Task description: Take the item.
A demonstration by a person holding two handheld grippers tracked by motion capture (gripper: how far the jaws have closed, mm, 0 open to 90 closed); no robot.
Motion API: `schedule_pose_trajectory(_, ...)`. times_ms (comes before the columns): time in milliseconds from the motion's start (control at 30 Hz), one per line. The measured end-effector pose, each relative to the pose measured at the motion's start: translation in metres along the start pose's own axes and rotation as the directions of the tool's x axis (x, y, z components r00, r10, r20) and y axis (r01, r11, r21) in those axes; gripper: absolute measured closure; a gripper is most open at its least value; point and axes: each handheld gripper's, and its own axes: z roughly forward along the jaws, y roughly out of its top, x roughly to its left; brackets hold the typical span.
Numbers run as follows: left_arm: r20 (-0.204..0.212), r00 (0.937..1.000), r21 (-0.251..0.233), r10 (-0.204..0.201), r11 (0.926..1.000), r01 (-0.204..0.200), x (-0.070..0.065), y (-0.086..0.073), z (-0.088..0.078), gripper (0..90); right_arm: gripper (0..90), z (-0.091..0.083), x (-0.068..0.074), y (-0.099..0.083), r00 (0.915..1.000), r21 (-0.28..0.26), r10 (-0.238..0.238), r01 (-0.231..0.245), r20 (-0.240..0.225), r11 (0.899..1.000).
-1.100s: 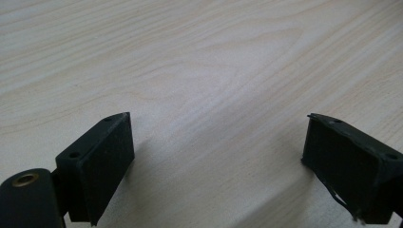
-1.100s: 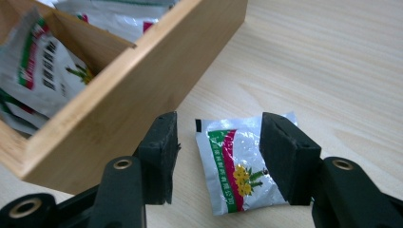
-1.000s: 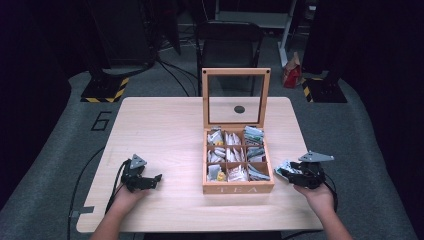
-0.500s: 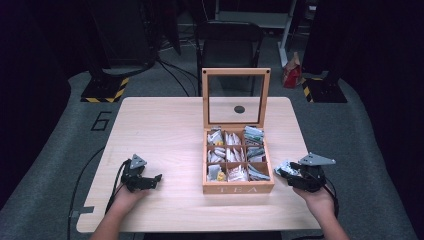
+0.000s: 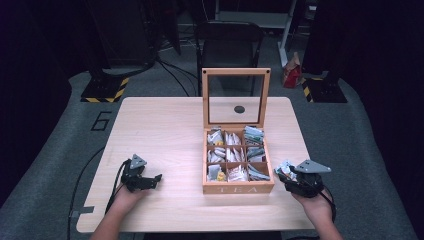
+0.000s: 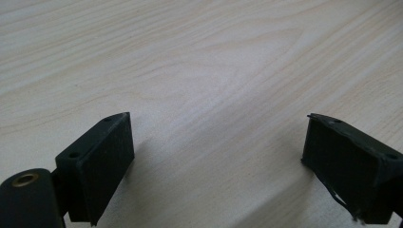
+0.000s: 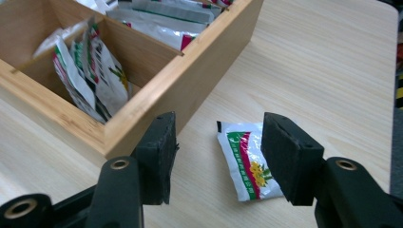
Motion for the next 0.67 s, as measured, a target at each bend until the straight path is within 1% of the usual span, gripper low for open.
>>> schedule_pose_trajectory(100, -0.001, 1.0000, -0.002, 0.001, 1.0000, -0.001, 0.000, 0.000, 0.000, 9.5, 45.6, 0.002, 0.000, -0.004, 1.0000, 0.011, -0.002, 0.002, 0.003, 1.000)
schedule_pose_trajectory(233, -0.005, 1.0000, -0.008, 0.003, 1.0000, -0.003, 0.000, 0.000, 0.001, 9.6, 45.6, 0.007, -0.001, -0.010, 0.9997, 0.024, 0.012, -0.011, -0.021, 1.000)
schedule_pose_trajectory(300, -0.003, 1.0000, -0.004, 0.004, 1.0000, -0.004, 0.000, 0.000, 0.000, 9.6, 45.5, 0.008, -0.001, -0.012, 0.9997, 0.034, 0.013, -0.012, -0.019, 0.999)
schedule_pose_trajectory(333, -0.007, 1.0000, -0.013, 0.001, 0.9999, -0.001, 0.000, 0.000, 0.001, 9.6, 45.5, 0.009, -0.001, -0.012, 0.9998, 0.036, 0.004, -0.004, -0.020, 0.999)
schedule_pose_trajectory(533, -0.006, 1.0000, -0.012, 0.002, 0.9999, -0.002, 0.000, 0.000, 0.001, 9.5, 45.3, 0.012, -0.003, -0.016, 0.9998, 0.051, -0.009, 0.009, -0.015, 0.999)
schedule_pose_trajectory(600, -0.003, 1.0000, -0.007, -0.002, 1.0000, 0.002, 0.000, 0.000, 0.000, 9.5, 45.1, 0.012, -0.003, -0.017, 0.9999, 0.051, -0.003, 0.004, -0.014, 0.999)
schedule_pose_trajectory(633, -0.008, 1.0000, -0.012, 0.005, 0.9999, -0.005, 0.000, 0.000, 0.001, 9.5, 44.7, 0.012, -0.005, -0.018, 0.9998, 0.056, -0.011, 0.012, -0.014, 0.998)
schedule_pose_trajectory(667, -0.005, 1.0000, -0.008, 0.002, 1.0000, -0.002, 0.000, 0.000, 0.001, 9.5, 44.6, 0.012, -0.005, -0.019, 0.9998, 0.056, -0.014, 0.015, -0.014, 0.998)
